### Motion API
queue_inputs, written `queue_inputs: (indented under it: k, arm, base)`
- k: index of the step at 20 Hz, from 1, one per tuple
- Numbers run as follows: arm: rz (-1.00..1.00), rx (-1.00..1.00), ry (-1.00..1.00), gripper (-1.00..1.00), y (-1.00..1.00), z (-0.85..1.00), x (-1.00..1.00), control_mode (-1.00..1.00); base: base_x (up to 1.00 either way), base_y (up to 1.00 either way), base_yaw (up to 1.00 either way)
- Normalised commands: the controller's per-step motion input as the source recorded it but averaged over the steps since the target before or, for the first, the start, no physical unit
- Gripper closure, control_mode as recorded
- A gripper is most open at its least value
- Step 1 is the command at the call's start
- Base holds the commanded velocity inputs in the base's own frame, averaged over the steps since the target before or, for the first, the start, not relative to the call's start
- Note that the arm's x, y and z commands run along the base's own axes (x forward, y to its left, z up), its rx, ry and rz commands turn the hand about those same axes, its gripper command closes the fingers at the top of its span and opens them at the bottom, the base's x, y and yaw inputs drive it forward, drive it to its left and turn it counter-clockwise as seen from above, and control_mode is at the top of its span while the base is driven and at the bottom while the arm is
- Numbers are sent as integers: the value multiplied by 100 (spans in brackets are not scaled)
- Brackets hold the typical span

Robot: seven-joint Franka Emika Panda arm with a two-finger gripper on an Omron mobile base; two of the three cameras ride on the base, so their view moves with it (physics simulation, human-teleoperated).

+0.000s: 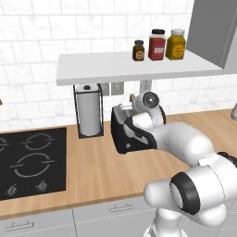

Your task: Start the toaster. Once the lever pops up, take the bread to the plate on the dining counter.

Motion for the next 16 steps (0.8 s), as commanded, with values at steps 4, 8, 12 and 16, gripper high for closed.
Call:
queue_inputs:
  k: [4, 8, 12, 16]
  arm:
    - [0, 0, -13, 100, 0, 64, -34, -100]
    - [0, 0, -2, 100, 0, 89, -27, -100]
    - [0, 0, 1, 100, -2, 57, -41, -100]
    - [0, 1, 7, 100, -9, 1, -60, -100]
  base:
    - [0, 0, 0]
    - [0, 0, 0]
    - [0, 0, 0]
    - [0, 0, 0]
